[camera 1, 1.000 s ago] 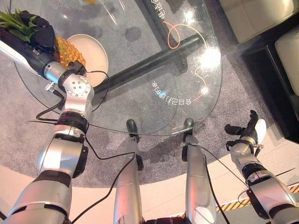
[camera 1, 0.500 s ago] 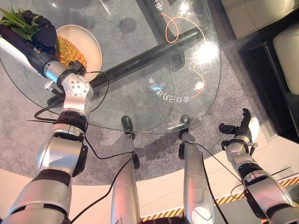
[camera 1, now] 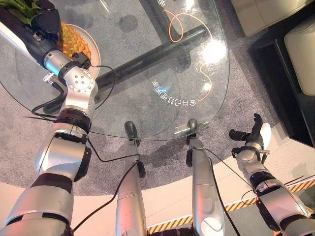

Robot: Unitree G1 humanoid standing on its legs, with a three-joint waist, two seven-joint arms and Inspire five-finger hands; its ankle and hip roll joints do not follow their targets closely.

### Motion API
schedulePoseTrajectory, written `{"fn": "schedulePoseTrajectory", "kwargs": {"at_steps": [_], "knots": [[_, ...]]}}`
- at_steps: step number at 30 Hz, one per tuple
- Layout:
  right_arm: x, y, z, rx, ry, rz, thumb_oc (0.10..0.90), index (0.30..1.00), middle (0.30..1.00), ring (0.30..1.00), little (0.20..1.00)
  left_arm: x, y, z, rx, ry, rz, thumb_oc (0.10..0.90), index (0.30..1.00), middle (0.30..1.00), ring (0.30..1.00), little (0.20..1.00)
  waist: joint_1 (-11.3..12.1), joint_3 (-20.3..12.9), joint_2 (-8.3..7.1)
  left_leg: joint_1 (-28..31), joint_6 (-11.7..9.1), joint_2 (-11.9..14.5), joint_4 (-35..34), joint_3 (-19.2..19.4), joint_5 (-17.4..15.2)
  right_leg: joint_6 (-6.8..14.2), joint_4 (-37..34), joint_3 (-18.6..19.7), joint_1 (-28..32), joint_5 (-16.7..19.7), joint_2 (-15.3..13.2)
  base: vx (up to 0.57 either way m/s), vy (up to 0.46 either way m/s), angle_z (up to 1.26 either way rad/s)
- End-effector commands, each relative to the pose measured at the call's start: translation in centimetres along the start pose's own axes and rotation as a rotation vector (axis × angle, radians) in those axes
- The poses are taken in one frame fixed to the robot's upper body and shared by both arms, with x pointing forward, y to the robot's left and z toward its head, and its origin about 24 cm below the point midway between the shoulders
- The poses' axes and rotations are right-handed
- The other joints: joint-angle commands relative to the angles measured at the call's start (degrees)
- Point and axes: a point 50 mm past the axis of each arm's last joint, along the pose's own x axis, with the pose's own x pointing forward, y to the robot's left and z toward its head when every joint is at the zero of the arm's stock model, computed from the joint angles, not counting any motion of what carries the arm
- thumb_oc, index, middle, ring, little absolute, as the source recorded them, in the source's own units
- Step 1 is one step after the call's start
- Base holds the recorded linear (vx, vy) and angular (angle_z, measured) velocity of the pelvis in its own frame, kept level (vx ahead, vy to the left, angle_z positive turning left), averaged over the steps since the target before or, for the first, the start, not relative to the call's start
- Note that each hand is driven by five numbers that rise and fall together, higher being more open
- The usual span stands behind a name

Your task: Pick up the fruit to the plate

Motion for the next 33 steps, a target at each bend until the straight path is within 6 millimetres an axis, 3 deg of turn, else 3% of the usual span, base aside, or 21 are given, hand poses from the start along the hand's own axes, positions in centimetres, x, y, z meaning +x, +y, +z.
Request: {"fn": "schedulePoseTrajectory", "kwargs": {"at_steps": [1, 7, 8, 9, 14, 16, 17, 18, 23, 27, 33], "knots": [[-0.29, -1.07, -1.78, -0.038, 0.022, -0.056, 0.800, 0.900, 0.900, 0.900, 0.900, 5.13, 0.62, 6.48, -0.095, -0.256, 0.095, 0.100, 0.300, 0.300, 0.300, 0.200, 1.0, -1.3, -3.44, -1.6, 0.1, -0.5, 13.0, 2.7, -12.0, -2.3, -6.0, -0.3, 0.5, 3.3, 4.5, 0.00, 0.000, 0.00], [-0.42, -0.83, -1.60, -0.033, 0.013, -0.060, 0.800, 0.900, 0.900, 0.900, 0.900, 5.11, 0.34, 6.47, -0.084, -0.252, 0.084, 0.100, 0.300, 0.300, 0.300, 0.200, 0.8, -1.3, -3.62, -2.3, 0.2, -0.5, 13.1, 2.5, -12.2, -2.4, -5.9, 0.0, -0.2, 3.2, 4.7, 0.00, 0.000, 0.00], [-0.42, -0.81, -1.54, -0.031, 0.012, -0.061, 0.800, 0.900, 0.900, 0.900, 0.900, 5.12, 0.32, 6.48, -0.080, -0.252, 0.082, 0.267, 0.444, 0.444, 0.444, 0.367, 0.8, -1.3, -3.66, -2.4, 0.2, -0.5, 13.1, 2.5, -12.2, -2.3, -5.9, -0.1, -0.3, 3.2, 4.7, 0.00, 0.000, 0.00], [-0.42, -0.80, -1.51, -0.030, 0.012, -0.061, 0.800, 0.900, 0.900, 0.900, 0.900, 5.13, 0.31, 6.49, -0.080, -0.252, 0.081, 0.281, 0.455, 0.455, 0.455, 0.381, 0.8, -1.3, -3.67, -2.5, 0.2, -0.5, 13.1, 2.4, -12.2, -2.4, -5.9, 0.0, -0.4, 3.2, 4.7, 0.00, 0.000, 0.00], [-0.52, -0.62, -1.41, -0.025, 0.006, -0.059, 0.800, 0.900, 0.900, 0.900, 0.900, 5.31, 0.31, 6.65, -0.078, -0.259, 0.071, 0.235, 0.415, 0.415, 0.415, 0.335, 0.8, -1.3, -4.18, -3.0, 0.2, -0.3, 13.3, 2.5, -12.3, -2.3, -5.7, 0.1, -0.8, 3.2, 4.9, 0.00, 0.000, 0.00], [-0.48, -0.65, -1.36, -0.024, 0.005, -0.059, 0.800, 0.900, 0.900, 0.900, 0.900, 5.29, 0.26, 6.67, -0.075, -0.263, 0.068, 0.256, 0.434, 0.434, 0.434, 0.356, 0.8, -1.3, -4.34, -3.1, 0.2, -0.2, 13.3, 2.6, -12.3, -2.3, -5.7, 0.1, -0.9, 3.3, 5.0, 0.00, 0.000, 0.00], [-0.46, -0.64, -1.31, -0.025, 0.006, -0.058, 0.800, 0.900, 0.900, 0.900, 0.900, 5.30, 0.19, 6.76, -0.078, -0.264, 0.067, 0.385, 0.545, 0.545, 0.545, 0.485, 0.7, -1.3, -4.44, -3.1, 0.1, -0.2, 13.2, 2.5, -12.2, -2.3, -5.8, 0.1, -0.9, 3.4, 5.0, 0.00, 0.000, 0.00], [-0.53, -0.58, -1.34, -0.024, 0.006, -0.058, 0.800, 0.900, 0.900, 0.900, 0.900, 5.32, 0.17, 6.78, -0.078, -0.264, 0.064, 0.432, 0.585, 0.585, 0.585, 0.532, 0.7, -1.3, -4.48, -3.2, 0.1, -0.2, 13.2, 2.5, -12.3, -2.2, -5.8, 0.1, -1.0, 3.4, 5.0, 0.00, 0.000, 0.00], [-0.77, -0.31, -1.41, -0.017, 0.003, -0.055, 0.800, 0.900, 0.900, 0.900, 0.900, 5.38, -0.02, 7.02, -0.070, -0.275, 0.054, 0.432, 0.585, 0.585, 0.585, 0.532, 0.6, -1.3, -4.72, -3.5, 0.3, -0.1, 13.3, 2.4, -12.4, -2.1, -5.9, 0.2, -1.3, 3.6, 5.1, 0.00, 0.000, 0.00], [-0.69, -0.29, -1.21, -0.017, -0.002, -0.057, 0.800, 0.900, 0.900, 0.900, 0.900, 5.37, 0.05, 6.98, -0.066, -0.285, 0.049, 0.575, 0.707, 0.707, 0.707, 0.675, 0.7, -1.3, -4.56, -3.4, 0.2, -0.3, 12.9, 2.3, -12.2, -2.0, -6.2, 0.2, -1.3, 3.8, 5.0, 0.00, 0.000, 0.00], [-0.73, -0.33, -1.25, -0.015, -0.006, -0.061, 0.800, 0.900, 0.900, 0.900, 0.900, 5.01, -0.35, 7.23, -0.077, -0.307, 0.014, 0.542, 0.679, 0.679, 0.679, 0.642, 1.0, -1.3, -4.11, -3.3, 0.2, -0.5, 12.1, 2.3, -11.9, -1.9, -6.4, 0.1, -1.3, 3.9, 4.9, 0.00, 0.000, 0.00]]}}
